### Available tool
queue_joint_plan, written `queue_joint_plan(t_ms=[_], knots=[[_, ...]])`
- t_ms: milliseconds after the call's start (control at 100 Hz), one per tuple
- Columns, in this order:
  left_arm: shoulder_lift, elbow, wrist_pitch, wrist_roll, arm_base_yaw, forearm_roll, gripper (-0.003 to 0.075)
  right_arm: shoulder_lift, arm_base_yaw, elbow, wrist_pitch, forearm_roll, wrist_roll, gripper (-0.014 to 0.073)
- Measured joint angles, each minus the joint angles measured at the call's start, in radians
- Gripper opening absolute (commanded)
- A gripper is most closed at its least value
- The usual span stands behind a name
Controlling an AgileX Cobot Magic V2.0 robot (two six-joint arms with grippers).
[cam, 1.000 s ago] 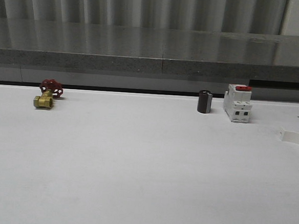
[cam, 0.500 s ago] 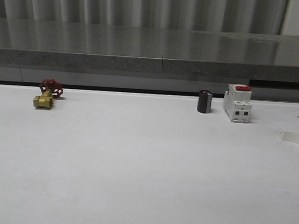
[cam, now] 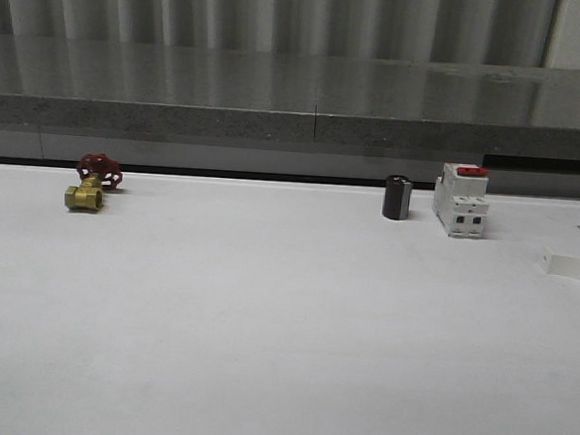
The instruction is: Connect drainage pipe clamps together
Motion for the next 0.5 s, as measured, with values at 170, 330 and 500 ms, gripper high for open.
queue_joint_plan(t_ms=[170,330,500], knots=[[0.201,-0.127,0.004,0.113,0.077,-0.019,0.0547,0.0,0.0,0.0,0.0,0.0,0.0,-0.0118],[0.4,-0.237,0.004,0.227,0.149,-0.059,0.0547,0.0,0.0,0.0,0.0,0.0,0.0,-0.0118],[0.578,-0.335,-0.004,0.287,0.211,-0.068,0.0547,0.0,0.0,0.0,0.0,0.0,0.0,-0.0118]])
